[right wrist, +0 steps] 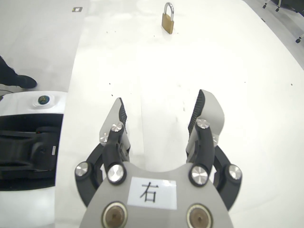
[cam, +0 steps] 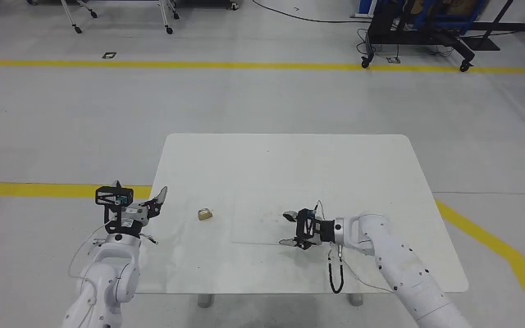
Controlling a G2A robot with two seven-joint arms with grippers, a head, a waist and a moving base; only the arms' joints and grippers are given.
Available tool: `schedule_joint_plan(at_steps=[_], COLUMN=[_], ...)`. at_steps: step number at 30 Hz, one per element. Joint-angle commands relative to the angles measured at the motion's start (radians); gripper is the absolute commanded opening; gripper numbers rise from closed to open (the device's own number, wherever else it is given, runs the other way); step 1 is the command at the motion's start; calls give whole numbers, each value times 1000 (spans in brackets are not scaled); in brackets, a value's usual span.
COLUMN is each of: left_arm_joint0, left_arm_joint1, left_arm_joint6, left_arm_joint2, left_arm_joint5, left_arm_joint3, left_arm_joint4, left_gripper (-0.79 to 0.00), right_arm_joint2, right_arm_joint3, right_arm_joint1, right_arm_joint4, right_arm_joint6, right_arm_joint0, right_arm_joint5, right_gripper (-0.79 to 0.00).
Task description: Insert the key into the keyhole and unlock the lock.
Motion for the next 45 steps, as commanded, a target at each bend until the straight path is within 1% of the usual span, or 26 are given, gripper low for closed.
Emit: schedule_joint_plan(at_steps=[1, 2, 8, 15, 18, 21, 22, 23, 24, 25, 26, 27, 37, 41, 45], left_arm_joint0=[0, 0, 0, 0, 0, 0, 0, 0, 0, 0, 0, 0, 0, 0, 0], left_arm_joint1=[0, 0, 0, 0, 0, 0, 0, 0, 0, 0, 0, 0, 0, 0, 0], left_arm_joint6=[0, 0, 0, 0, 0, 0, 0, 0, 0, 0, 0, 0, 0, 0, 0], left_arm_joint2=[0, 0, 0, 0, 0, 0, 0, 0, 0, 0, 0, 0, 0, 0, 0], left_arm_joint5=[0, 0, 0, 0, 0, 0, 0, 0, 0, 0, 0, 0, 0, 0, 0], left_arm_joint3=[0, 0, 0, 0, 0, 0, 0, 0, 0, 0, 0, 0, 0, 0, 0], left_arm_joint4=[0, 0, 0, 0, 0, 0, 0, 0, 0, 0, 0, 0, 0, 0, 0], left_gripper=[0, 0, 0, 0, 0, 0, 0, 0, 0, 0, 0, 0, 0, 0, 0], right_arm_joint2=[-14, -17, -25, -40, -60, -81, -87, -92, -96, -100, -104, -108, -97, -68, -24], right_arm_joint3=[6, 12, 34, 65, 84, 102, 109, 115, 120, 124, 128, 132, 135, 125, 123], right_arm_joint1=[3, 5, 13, 16, 15, 11, 10, 9, 8, 8, 7, 7, 16, 23, 29], right_arm_joint4=[-64, -91, -184, -221, -239, -247, -247, -246, -245, -244, -246, -248, -245, -225, -161], right_arm_joint6=[-14, -25, -81, -103, -97, -96, -97, -99, -100, -103, -105, -106, -122, -147, -170], right_arm_joint0=[13, 18, 34, 62, 81, 101, 107, 113, 118, 122, 126, 130, 142, 139, 123], right_arm_joint5=[10, 26, 108, 140, 147, 147, 147, 147, 148, 148, 146, 147, 172, 198, 233], right_gripper=[-345, -394, -413, -413, -431, -477, -511, -570, -606, -674, -776, -785, -785, -785, -785])
